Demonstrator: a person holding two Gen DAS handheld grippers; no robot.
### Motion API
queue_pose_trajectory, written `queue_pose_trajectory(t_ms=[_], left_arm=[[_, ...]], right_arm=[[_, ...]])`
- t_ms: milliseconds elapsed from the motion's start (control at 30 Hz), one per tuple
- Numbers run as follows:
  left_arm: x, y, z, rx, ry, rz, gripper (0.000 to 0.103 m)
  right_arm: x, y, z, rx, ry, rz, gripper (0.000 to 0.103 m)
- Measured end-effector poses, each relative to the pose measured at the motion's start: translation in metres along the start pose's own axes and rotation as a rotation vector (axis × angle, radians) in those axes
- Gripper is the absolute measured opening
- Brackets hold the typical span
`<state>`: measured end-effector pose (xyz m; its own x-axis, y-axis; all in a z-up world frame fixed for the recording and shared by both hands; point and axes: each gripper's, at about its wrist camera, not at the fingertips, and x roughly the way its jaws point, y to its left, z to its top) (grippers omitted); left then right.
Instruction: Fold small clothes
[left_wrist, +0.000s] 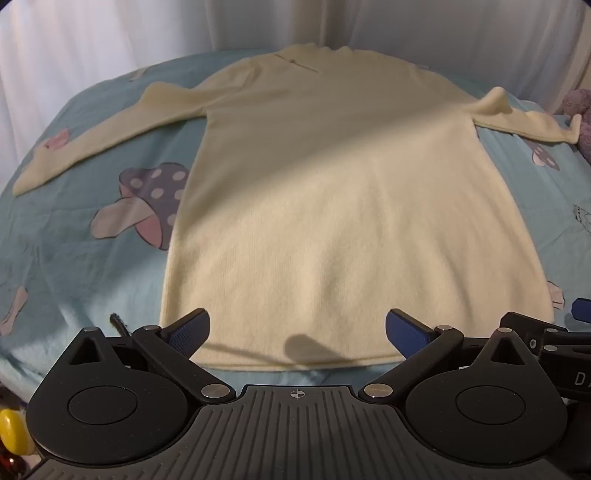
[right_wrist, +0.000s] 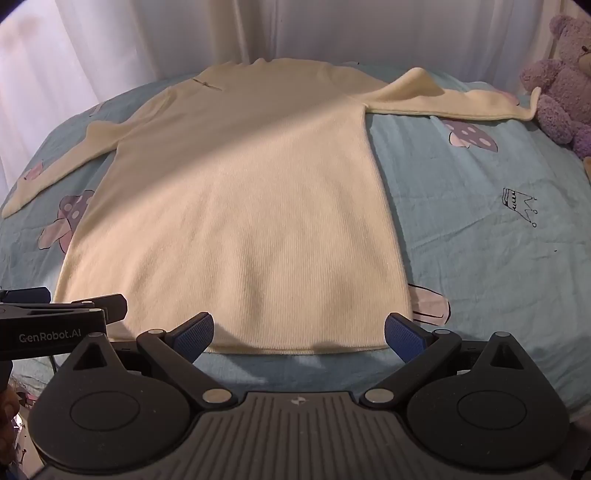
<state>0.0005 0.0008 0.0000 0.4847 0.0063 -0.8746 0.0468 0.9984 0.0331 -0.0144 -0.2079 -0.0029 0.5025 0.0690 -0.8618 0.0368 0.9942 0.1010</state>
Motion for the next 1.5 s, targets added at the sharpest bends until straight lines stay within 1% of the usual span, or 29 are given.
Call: queue_pose_trajectory(t_ms=[1500], left_arm=[[0.0038,0.0031,-0.002,0.001,0.009,0.0,0.103]], right_arm=[[-0.001,-0.0005,0.0005,0.006,0.0,-0.004,0.099]])
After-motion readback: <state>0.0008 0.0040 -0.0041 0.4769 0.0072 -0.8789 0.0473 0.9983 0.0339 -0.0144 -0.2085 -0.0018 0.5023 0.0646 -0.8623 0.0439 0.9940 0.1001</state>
